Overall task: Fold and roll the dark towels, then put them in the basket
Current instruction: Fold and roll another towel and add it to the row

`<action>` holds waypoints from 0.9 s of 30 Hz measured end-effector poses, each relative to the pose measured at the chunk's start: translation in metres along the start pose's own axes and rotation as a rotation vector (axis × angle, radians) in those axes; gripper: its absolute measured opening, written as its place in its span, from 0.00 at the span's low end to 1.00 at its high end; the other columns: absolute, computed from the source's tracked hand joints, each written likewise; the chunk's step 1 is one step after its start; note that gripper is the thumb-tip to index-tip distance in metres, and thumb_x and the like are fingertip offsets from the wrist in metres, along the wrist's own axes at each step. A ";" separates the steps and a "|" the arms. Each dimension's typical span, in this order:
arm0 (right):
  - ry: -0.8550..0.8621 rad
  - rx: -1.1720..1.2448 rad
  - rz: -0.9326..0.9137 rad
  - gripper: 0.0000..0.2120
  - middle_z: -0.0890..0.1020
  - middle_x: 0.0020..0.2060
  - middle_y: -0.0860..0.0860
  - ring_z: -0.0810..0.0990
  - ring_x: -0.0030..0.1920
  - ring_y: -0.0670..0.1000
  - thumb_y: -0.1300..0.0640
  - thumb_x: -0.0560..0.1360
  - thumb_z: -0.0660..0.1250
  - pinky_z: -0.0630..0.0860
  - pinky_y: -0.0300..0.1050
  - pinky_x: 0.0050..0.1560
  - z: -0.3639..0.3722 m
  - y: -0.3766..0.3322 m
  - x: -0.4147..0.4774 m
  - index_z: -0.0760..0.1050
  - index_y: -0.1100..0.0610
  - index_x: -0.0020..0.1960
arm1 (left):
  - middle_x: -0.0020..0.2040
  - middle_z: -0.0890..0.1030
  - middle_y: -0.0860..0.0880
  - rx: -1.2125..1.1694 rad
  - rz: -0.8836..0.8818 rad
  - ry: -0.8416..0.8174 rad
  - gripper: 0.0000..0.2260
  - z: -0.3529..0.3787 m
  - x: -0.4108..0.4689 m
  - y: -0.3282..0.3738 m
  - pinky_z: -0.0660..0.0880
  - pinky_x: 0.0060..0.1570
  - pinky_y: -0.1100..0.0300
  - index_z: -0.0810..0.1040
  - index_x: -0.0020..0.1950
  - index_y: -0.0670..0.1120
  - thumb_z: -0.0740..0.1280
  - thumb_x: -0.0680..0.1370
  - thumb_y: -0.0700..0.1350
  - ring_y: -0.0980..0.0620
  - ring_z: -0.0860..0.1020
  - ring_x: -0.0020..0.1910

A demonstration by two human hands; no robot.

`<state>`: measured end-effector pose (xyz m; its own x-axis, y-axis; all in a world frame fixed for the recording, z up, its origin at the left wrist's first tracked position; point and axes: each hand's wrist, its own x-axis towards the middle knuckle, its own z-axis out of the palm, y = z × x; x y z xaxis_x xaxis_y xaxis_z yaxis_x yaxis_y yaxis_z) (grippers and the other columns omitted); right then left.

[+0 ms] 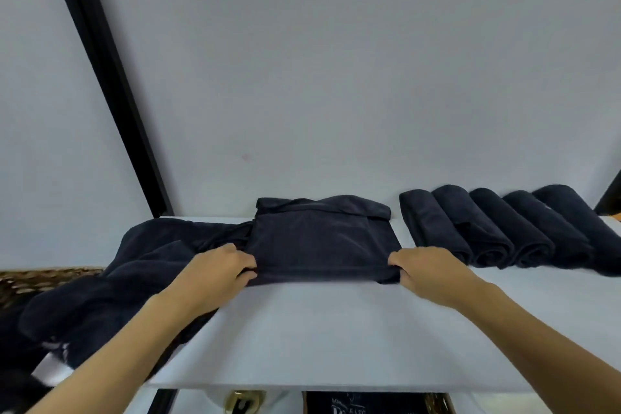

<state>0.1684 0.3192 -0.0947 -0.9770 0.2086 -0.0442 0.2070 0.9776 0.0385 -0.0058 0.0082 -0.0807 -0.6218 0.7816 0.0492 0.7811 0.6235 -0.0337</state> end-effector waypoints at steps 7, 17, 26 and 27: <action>0.404 0.073 0.181 0.04 0.77 0.39 0.51 0.75 0.40 0.54 0.60 0.75 0.57 0.68 0.47 0.37 -0.135 0.018 0.044 0.69 0.54 0.45 | 0.42 0.81 0.49 -0.399 -0.252 0.542 0.08 -0.112 0.062 -0.010 0.79 0.41 0.51 0.78 0.50 0.49 0.59 0.82 0.43 0.49 0.80 0.33; 0.690 0.430 0.154 0.13 0.79 0.41 0.52 0.76 0.41 0.52 0.70 0.70 0.57 0.69 0.39 0.34 -0.274 0.040 0.039 0.77 0.58 0.45 | 0.37 0.81 0.43 -0.867 -0.210 1.015 0.07 -0.249 0.090 0.007 0.80 0.32 0.63 0.77 0.51 0.43 0.60 0.81 0.37 0.48 0.82 0.30; 0.643 0.518 0.234 0.12 0.77 0.35 0.53 0.73 0.36 0.53 0.71 0.69 0.56 0.69 0.41 0.36 -0.308 0.063 0.052 0.76 0.60 0.38 | 0.37 0.82 0.44 -0.866 -0.194 0.991 0.02 -0.287 0.105 -0.003 0.82 0.42 0.54 0.80 0.47 0.43 0.68 0.78 0.38 0.46 0.83 0.30; 0.644 0.620 0.241 0.13 0.76 0.33 0.54 0.73 0.36 0.54 0.72 0.68 0.55 0.69 0.43 0.38 -0.310 0.065 0.055 0.75 0.61 0.36 | 0.37 0.82 0.44 -0.864 -0.195 0.974 0.02 -0.290 0.108 -0.004 0.82 0.42 0.53 0.80 0.47 0.43 0.69 0.78 0.38 0.46 0.83 0.30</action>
<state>0.1127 0.3856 0.2145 -0.7052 0.5340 0.4664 0.2173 0.7889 -0.5748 -0.0593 0.0847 0.2139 -0.7163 0.1215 0.6871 0.6938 0.2280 0.6831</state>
